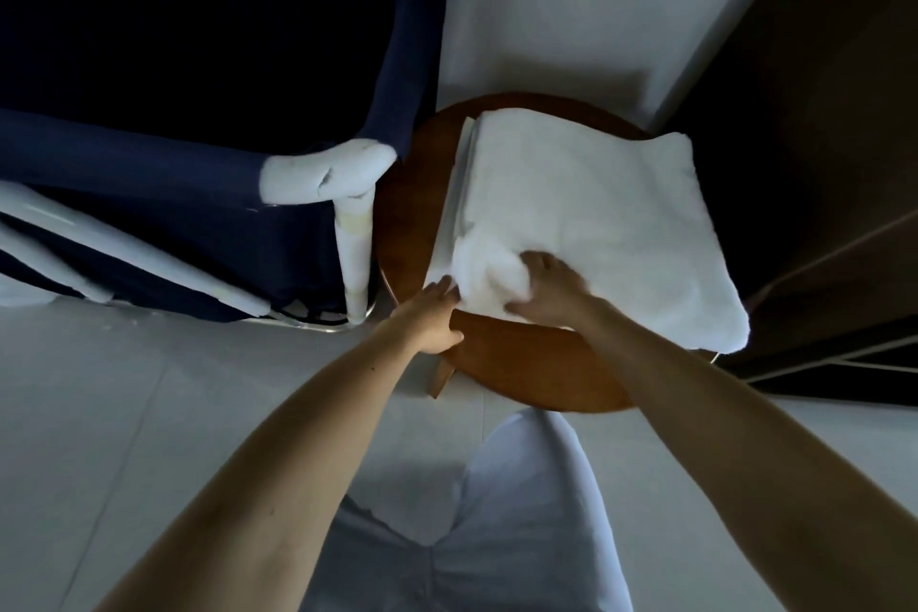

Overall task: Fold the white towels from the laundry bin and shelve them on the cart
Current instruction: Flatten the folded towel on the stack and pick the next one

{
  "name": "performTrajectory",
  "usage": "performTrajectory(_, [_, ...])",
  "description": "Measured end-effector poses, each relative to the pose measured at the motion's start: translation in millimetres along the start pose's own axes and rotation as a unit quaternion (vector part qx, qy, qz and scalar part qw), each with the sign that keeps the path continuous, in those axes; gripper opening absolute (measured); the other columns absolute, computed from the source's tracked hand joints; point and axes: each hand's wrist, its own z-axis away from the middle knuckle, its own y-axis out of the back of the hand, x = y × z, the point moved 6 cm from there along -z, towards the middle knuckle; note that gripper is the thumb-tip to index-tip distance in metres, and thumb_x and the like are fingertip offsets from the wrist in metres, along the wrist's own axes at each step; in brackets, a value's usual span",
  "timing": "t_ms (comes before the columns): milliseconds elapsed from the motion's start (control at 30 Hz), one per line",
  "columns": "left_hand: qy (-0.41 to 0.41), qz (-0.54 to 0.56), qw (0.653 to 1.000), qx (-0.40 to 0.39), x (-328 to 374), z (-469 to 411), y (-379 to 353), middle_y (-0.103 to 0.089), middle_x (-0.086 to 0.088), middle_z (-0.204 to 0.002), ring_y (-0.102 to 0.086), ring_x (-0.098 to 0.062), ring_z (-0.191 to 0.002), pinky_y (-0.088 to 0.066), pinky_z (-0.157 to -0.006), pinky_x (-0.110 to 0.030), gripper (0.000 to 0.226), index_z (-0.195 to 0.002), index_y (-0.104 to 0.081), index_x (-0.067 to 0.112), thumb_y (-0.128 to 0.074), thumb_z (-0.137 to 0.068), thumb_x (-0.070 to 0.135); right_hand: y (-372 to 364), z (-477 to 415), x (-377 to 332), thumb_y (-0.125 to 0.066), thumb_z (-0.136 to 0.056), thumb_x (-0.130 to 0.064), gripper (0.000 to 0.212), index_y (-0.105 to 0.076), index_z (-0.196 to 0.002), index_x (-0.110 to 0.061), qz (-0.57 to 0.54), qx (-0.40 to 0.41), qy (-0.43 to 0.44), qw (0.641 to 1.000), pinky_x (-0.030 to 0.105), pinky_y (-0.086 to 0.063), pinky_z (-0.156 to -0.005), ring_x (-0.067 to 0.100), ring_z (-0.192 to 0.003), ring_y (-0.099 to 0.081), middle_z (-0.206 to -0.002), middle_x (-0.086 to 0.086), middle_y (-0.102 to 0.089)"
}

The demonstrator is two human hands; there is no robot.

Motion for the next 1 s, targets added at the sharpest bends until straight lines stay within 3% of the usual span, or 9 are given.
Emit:
performTrajectory(67, [0.026,0.022,0.999,-0.031,-1,11,7,-0.012,-0.002,-0.158,-0.026,-0.026,-0.141,-0.031,-0.112,-0.040,0.068,-0.151,-0.012,0.019,-0.050,-0.095,0.029,-9,11,-1,-0.067,-0.082,-0.042,0.096,-0.004,-0.150,-0.018,0.021,-0.092,0.001,0.996,0.046,-0.021,-0.114,0.028,-0.143,-0.014,-0.157,0.006,-0.009])
performTrajectory(133, [0.029,0.018,0.999,-0.035,3,30,28,-0.012,-0.004,-0.158,-0.024,-0.026,-0.142,-0.028,-0.112,-0.035,0.062,-0.151,-0.013,0.016,-0.045,-0.098,0.028,5,22,-1,-0.063,-0.086,-0.039,0.089,-0.005,-0.150,-0.017,-0.004,-0.152,-0.027,0.988,0.042,-0.024,-0.114,0.027,-0.142,-0.020,-0.156,0.006,-0.014])
performTrajectory(200, [0.015,0.028,0.999,-0.008,9,56,60,-0.017,-0.006,-0.157,-0.026,-0.025,-0.141,-0.028,-0.110,-0.034,0.058,-0.150,-0.019,0.016,-0.044,-0.099,0.028,34,36,-11,-0.054,-0.092,-0.038,0.070,-0.019,-0.149,-0.018,-0.027,-0.178,-0.042,0.983,0.036,-0.029,-0.112,0.026,-0.137,-0.032,-0.152,0.007,-0.028])
performTrajectory(333, [-0.008,0.063,0.998,0.028,12,118,124,-0.020,-0.001,-0.157,-0.034,-0.021,-0.137,-0.031,-0.110,-0.034,0.051,-0.146,-0.031,0.019,-0.047,-0.098,0.026,102,69,-68,-0.046,-0.096,-0.036,0.048,-0.040,-0.141,-0.020,0.021,-0.173,0.005,0.985,0.033,-0.032,-0.110,0.022,-0.132,-0.038,-0.147,0.004,-0.037])
performTrajectory(433, [0.009,0.077,0.994,0.074,-6,157,176,-0.034,-0.002,-0.151,-0.041,-0.021,-0.131,-0.037,-0.104,-0.034,0.048,-0.144,-0.035,0.024,-0.046,-0.097,0.027,150,82,-129,-0.044,-0.098,-0.031,0.040,-0.047,-0.135,-0.016,0.032,-0.125,0.057,0.990,0.031,-0.037,-0.103,0.024,-0.125,-0.045,-0.139,0.007,-0.047])
performTrajectory(533, [0.021,0.073,0.989,0.124,-36,194,220,-0.047,-0.004,-0.140,-0.048,-0.025,-0.124,-0.042,-0.098,-0.038,0.046,-0.142,-0.039,0.022,-0.047,-0.097,0.025,186,88,-185,-0.048,-0.096,-0.026,0.042,-0.045,-0.136,-0.015,-0.001,-0.061,0.102,0.993,0.028,-0.037,-0.098,0.025,-0.123,-0.047,-0.138,0.008,-0.048])
performTrajectory(600, [0.032,0.075,0.985,0.153,-60,220,232,-0.046,-0.002,-0.142,-0.045,-0.023,-0.127,-0.042,-0.099,-0.038,0.046,-0.141,-0.041,0.021,-0.049,-0.096,0.024,192,92,-218,-0.050,-0.095,-0.024,0.046,-0.042,-0.139,-0.015,-0.007,-0.051,0.137,0.989,0.028,-0.036,-0.100,0.025,-0.126,-0.046,-0.141,0.008,-0.046])
performTrajectory(800, [0.122,0.081,0.971,0.190,-132,267,245,-0.031,0.001,-0.152,-0.027,-0.021,-0.139,-0.027,-0.111,-0.046,0.050,-0.144,-0.034,0.023,-0.048,-0.096,0.026,188,77,-295,-0.051,-0.095,-0.028,0.048,-0.039,-0.140,-0.018,0.026,-0.062,0.196,0.978,0.034,-0.038,-0.103,0.025,-0.127,-0.044,-0.142,0.007,-0.044])
performTrajectory(1000, [0.203,0.077,0.954,0.205,-202,251,260,-0.040,0.002,-0.145,-0.031,-0.021,-0.136,-0.010,-0.114,-0.047,0.046,-0.142,-0.036,0.027,-0.044,-0.097,0.033,181,17,-336,-0.048,-0.096,-0.029,0.050,-0.035,-0.143,-0.017,0.062,-0.105,0.225,0.967,0.037,-0.039,-0.104,0.027,-0.127,-0.043,-0.144,0.010,-0.040])
